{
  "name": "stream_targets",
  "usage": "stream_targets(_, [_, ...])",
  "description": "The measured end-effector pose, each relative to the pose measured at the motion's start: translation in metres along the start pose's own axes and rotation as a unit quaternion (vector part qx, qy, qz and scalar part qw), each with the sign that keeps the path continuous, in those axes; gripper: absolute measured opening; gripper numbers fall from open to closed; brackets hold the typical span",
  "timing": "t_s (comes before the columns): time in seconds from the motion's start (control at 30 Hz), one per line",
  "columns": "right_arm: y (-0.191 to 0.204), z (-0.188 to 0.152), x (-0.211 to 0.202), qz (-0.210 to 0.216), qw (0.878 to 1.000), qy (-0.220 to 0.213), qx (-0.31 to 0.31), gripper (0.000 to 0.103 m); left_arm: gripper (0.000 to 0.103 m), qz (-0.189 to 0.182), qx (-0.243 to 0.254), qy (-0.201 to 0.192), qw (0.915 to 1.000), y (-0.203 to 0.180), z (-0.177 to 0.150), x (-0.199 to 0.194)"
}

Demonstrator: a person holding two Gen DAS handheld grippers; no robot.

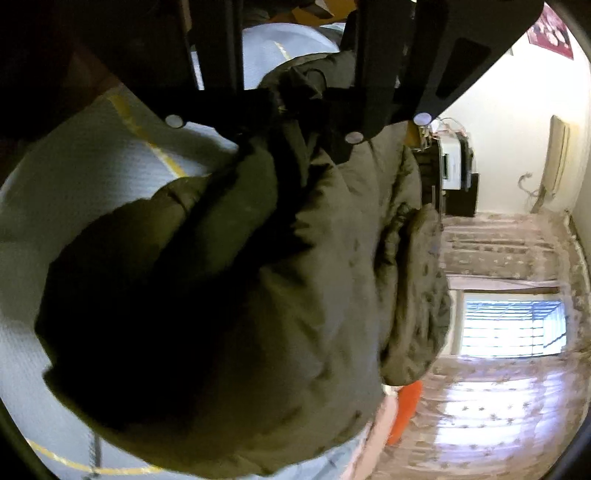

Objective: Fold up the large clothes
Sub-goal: 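Lift the hem with both grippers and fold it over toward the hood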

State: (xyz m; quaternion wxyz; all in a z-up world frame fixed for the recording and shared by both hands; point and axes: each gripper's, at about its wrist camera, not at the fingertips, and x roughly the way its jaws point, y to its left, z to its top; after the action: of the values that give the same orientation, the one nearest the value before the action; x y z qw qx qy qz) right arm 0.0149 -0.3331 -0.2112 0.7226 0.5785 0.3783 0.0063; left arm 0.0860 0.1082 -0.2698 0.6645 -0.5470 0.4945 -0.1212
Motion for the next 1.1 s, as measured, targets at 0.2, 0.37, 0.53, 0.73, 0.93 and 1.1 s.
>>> stream_targets(0.2, [0.003,0.001,0.002,0.014,1.0,-0.001,0.002,0.014,0.014,-0.027,-0.007,0.005,0.9996,-0.005,0.002,0.001])
stream_targets(0.37, [0.004,0.001,-0.002,0.019,1.0,-0.005,-0.001,0.014,0.013,-0.021,0.001,-0.003,0.9998,-0.015,0.001,-0.003])
stream_targets(0.53, [0.012,0.002,-0.008,0.03,1.0,-0.006,0.008,0.014,0.013,-0.029,-0.012,0.0,0.9995,-0.02,0.0,-0.006])
stream_targets(0.73, [0.035,0.01,-0.01,0.05,0.998,0.004,0.026,0.014,0.013,-0.043,-0.014,0.002,0.999,-0.041,0.003,-0.011])
stream_targets(0.93, [0.058,0.021,-0.01,0.073,0.996,0.015,0.046,0.014,0.013,-0.043,0.005,-0.004,0.9991,-0.076,0.016,-0.016])
stream_targets(1.1, [0.079,0.036,-0.009,0.083,0.996,0.011,0.044,0.014,0.013,-0.042,0.023,-0.013,0.9988,-0.1,0.03,-0.018])
